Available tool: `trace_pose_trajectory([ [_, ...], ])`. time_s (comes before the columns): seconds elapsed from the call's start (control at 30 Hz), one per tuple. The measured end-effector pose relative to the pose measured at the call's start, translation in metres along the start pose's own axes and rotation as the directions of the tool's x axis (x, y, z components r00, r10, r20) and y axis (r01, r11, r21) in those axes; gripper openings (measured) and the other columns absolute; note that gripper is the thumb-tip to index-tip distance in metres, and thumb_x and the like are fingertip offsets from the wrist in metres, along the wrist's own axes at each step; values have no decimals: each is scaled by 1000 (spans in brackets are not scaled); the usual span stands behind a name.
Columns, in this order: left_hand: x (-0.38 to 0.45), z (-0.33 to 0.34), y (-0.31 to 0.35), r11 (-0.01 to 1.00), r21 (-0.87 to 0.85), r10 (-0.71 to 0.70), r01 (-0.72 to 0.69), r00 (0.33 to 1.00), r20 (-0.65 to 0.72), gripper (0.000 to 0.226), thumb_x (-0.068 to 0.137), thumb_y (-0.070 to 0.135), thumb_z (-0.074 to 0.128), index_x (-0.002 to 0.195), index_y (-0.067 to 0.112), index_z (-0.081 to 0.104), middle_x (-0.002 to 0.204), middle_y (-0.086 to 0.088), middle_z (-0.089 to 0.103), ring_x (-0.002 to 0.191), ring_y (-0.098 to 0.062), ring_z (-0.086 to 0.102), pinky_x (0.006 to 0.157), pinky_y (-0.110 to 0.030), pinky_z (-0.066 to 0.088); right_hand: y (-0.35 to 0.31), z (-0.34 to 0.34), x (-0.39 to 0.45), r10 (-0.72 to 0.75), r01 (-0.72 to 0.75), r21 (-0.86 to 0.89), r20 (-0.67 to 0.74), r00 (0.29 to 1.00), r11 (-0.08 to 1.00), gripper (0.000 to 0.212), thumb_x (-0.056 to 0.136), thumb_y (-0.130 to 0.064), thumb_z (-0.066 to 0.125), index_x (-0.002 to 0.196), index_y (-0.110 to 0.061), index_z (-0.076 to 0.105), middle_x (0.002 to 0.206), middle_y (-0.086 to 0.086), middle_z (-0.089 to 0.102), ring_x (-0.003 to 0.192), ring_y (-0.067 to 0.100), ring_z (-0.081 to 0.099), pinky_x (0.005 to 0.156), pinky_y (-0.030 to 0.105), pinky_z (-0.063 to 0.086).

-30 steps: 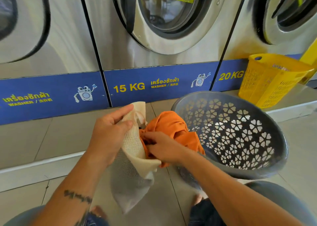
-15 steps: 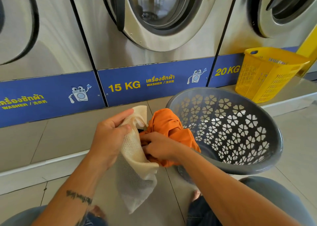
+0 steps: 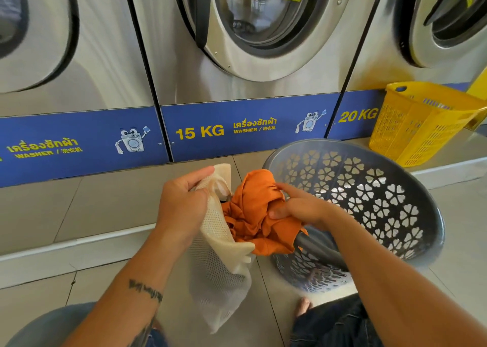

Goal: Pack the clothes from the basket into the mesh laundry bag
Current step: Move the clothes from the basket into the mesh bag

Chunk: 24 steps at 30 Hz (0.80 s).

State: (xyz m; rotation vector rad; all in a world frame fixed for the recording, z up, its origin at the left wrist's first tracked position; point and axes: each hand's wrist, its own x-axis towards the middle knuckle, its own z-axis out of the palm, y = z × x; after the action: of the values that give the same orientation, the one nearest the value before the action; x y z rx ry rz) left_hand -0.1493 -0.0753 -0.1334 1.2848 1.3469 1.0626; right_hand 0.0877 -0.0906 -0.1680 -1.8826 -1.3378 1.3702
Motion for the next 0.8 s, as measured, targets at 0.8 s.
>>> trace_pose_trajectory([
  [0.8,-1,-13,3,969,-183,-140,167,979,149,59,81,-18,43,103,26,74,115,-4,70,102,-24,66,88,-39,53,-36,101,5,-186,269,-325,265,946,907,46,87,-17,44,128,-31,59,141,1,53,127,22,47,110,44,39],
])
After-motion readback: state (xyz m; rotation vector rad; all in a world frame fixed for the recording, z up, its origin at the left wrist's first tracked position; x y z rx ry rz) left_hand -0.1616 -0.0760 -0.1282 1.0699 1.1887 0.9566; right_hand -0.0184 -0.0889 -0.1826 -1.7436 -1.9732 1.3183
